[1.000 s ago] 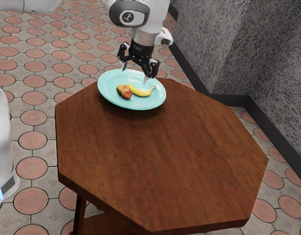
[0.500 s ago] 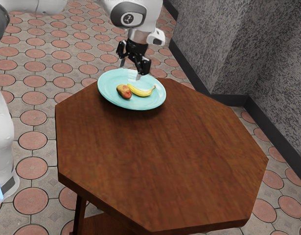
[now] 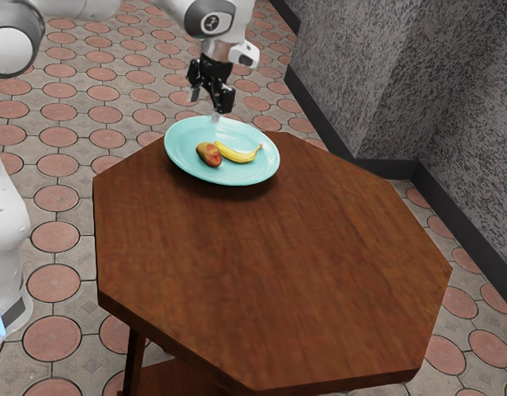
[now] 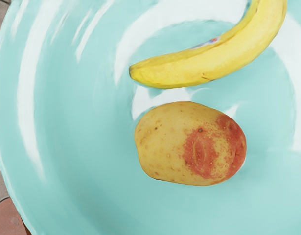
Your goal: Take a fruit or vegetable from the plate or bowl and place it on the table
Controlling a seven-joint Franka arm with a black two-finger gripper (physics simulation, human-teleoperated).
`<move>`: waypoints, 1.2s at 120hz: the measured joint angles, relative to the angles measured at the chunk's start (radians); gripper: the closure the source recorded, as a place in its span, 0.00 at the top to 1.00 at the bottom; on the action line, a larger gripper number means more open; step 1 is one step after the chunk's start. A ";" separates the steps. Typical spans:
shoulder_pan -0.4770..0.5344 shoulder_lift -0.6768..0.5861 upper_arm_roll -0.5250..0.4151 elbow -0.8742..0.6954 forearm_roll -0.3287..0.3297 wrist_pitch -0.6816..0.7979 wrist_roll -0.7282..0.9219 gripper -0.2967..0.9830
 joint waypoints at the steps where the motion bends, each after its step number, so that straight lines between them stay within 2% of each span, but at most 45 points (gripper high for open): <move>1: 0.000 0.003 0.000 0.003 -0.003 0.000 0.009 0.77; 19: -0.004 0.071 -0.003 0.074 -0.034 0.021 0.178 0.77; 37: -0.051 0.147 -0.005 0.139 -0.046 0.046 0.325 0.77; 85: -0.167 0.178 0.018 0.134 -0.054 0.099 0.578 0.77; 112: -0.200 0.126 0.026 0.083 -0.055 0.136 0.662 0.77; 120: -0.165 0.103 0.038 0.051 -0.056 0.150 0.681 0.77; 135: 0.005 0.081 0.053 0.011 -0.057 0.176 0.712 0.77; 144: 0.014 0.068 0.055 -0.015 -0.057 0.193 0.727 0.77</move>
